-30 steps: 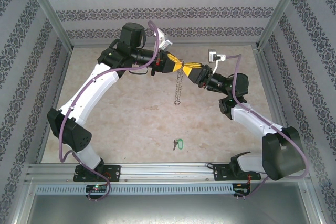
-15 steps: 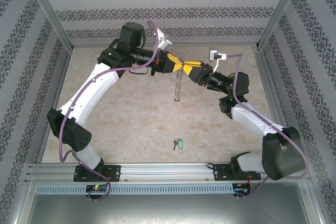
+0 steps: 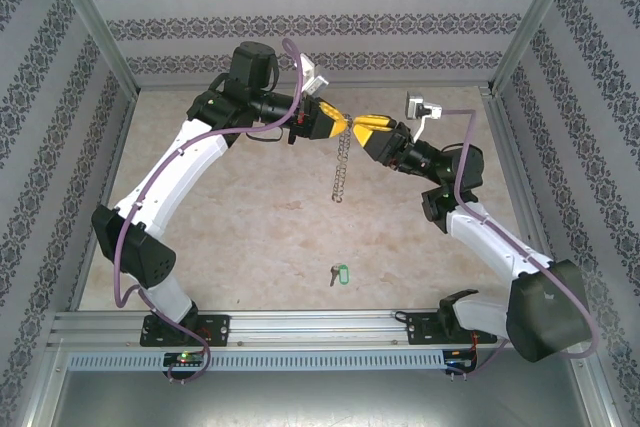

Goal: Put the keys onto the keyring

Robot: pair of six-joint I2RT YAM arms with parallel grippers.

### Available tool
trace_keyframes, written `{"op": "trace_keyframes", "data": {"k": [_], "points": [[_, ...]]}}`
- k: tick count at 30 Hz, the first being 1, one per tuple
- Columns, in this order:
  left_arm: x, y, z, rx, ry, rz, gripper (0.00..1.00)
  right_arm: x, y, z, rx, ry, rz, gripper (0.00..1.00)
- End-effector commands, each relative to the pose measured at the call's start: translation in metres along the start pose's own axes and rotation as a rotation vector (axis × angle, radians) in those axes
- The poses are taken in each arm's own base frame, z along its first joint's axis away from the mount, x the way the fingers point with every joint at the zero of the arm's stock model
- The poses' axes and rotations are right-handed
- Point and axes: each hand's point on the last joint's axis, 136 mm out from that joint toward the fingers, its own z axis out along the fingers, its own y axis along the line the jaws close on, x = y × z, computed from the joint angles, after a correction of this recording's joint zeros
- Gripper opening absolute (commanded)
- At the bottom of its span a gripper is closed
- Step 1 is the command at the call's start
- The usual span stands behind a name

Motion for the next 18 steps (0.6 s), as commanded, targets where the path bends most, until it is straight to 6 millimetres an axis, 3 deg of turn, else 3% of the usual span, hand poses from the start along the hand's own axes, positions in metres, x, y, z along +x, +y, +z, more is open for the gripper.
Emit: {"op": "trace_keyframes", "data": {"k": [1,18], "points": [[-0.008,-0.008,0.001,0.018,-0.012,0.04,0.0,-0.006,0.014,0.0,-0.038,-0.026,-0.057,0.41],[-0.011,-0.011,0.0,0.022,-0.019,0.047,0.0,0.004,0.004,0.009,-0.048,0.006,-0.02,0.35]]}}
